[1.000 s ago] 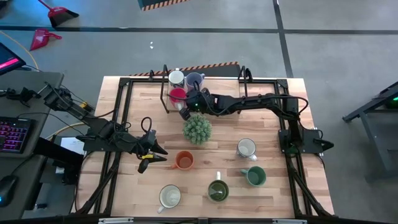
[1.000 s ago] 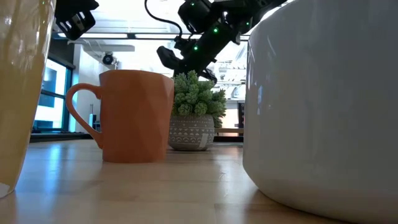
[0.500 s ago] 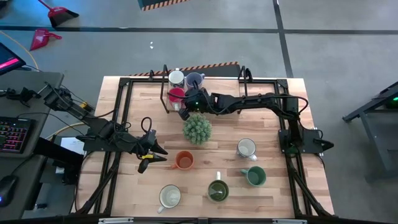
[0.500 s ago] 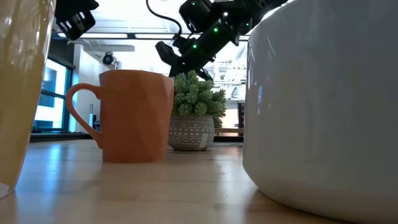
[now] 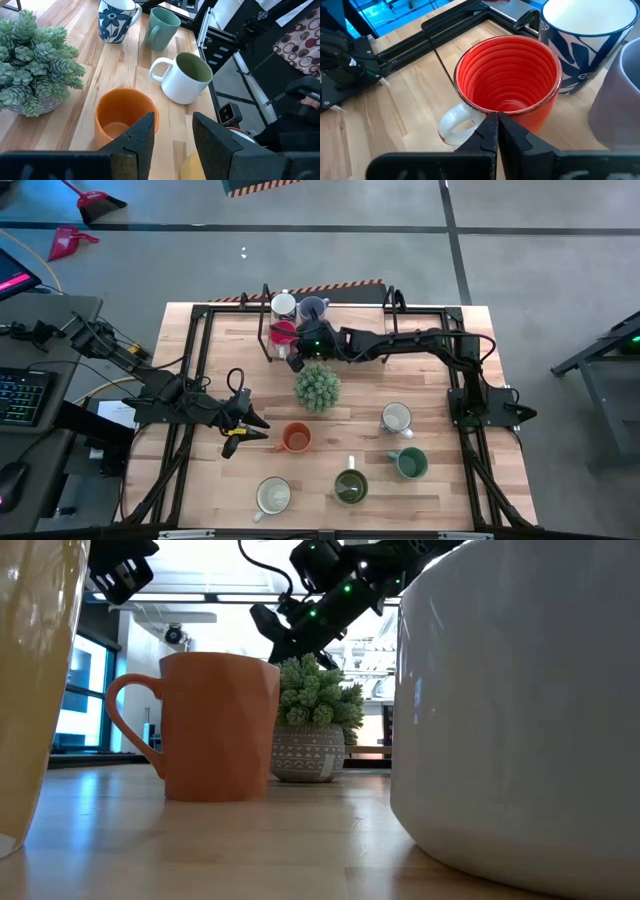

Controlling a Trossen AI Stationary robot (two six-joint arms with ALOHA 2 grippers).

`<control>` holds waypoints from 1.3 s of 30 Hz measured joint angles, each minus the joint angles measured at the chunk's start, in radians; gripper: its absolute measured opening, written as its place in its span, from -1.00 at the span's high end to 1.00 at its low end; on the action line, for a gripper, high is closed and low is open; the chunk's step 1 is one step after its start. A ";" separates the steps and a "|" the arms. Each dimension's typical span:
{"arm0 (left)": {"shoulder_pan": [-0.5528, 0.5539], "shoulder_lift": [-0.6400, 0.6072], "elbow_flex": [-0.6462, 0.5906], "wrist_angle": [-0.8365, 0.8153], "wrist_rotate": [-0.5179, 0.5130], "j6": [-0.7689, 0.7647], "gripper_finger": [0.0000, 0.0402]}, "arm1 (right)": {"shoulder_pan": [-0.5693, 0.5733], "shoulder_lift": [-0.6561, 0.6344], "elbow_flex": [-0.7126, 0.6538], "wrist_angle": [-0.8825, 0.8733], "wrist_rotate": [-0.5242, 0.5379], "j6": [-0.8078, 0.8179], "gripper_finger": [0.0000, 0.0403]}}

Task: Place coffee mugs
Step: Put the red mug on the shelf

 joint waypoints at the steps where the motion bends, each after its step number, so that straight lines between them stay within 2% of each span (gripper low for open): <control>1: 0.000 0.000 0.000 0.000 0.000 0.000 0.40 | 0.000 0.000 0.000 0.001 -0.003 0.001 1.00; 7: 0.000 0.000 0.000 0.000 0.000 0.000 0.40 | 0.001 0.000 0.000 0.000 -0.015 -0.001 1.00; 10: 0.000 0.000 0.000 0.000 0.000 0.000 0.40 | 0.008 0.000 0.000 -0.011 0.048 -0.001 1.00; 14: 0.000 0.000 0.000 0.000 0.000 0.000 0.40 | 0.009 0.000 0.000 -0.061 0.065 0.006 1.00; 21: 0.000 0.000 0.000 0.000 0.000 0.001 0.40 | 0.004 0.000 0.000 -0.078 0.155 0.021 1.00; 30: 0.000 0.000 0.000 0.000 0.000 0.003 0.40 | -0.019 0.000 0.000 0.003 0.094 0.002 1.00; 39: 0.000 0.000 0.000 0.000 0.000 0.003 0.40 | -0.021 0.000 0.000 0.005 0.053 0.002 1.00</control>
